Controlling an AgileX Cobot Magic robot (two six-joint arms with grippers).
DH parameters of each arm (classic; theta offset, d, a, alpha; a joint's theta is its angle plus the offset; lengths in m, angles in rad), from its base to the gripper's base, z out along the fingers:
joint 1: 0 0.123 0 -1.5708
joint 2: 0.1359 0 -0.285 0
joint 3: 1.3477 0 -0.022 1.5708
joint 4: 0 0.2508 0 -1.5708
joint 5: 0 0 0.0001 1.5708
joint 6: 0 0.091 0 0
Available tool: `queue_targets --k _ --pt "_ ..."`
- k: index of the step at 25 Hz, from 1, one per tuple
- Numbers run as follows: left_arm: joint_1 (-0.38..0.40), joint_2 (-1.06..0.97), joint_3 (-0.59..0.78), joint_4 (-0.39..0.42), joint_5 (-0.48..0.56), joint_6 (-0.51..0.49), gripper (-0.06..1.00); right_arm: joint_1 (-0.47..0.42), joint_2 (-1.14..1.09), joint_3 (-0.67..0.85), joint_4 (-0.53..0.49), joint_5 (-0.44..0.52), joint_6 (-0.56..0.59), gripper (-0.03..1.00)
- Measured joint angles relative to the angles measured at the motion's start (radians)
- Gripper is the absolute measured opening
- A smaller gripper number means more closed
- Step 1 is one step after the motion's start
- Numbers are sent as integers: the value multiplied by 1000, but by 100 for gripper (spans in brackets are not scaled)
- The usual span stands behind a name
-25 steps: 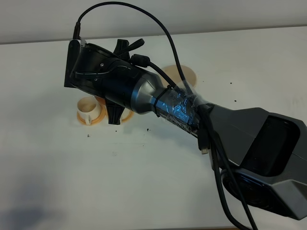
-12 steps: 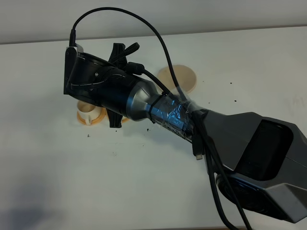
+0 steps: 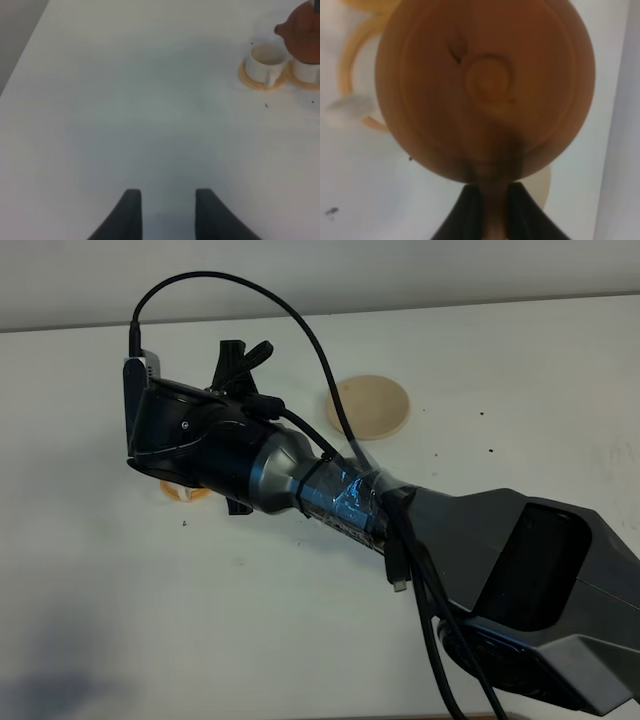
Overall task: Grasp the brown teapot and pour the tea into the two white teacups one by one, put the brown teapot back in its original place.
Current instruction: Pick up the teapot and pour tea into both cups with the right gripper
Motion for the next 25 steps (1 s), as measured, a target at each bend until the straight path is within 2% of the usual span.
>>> queue_targets --k 17,25 --pt "0 0 0 0 0 0 26 20 0 0 -86 5 -4 9" --pt "0 0 0 0 0 0 26 20 0 0 -134 1 -41 9"
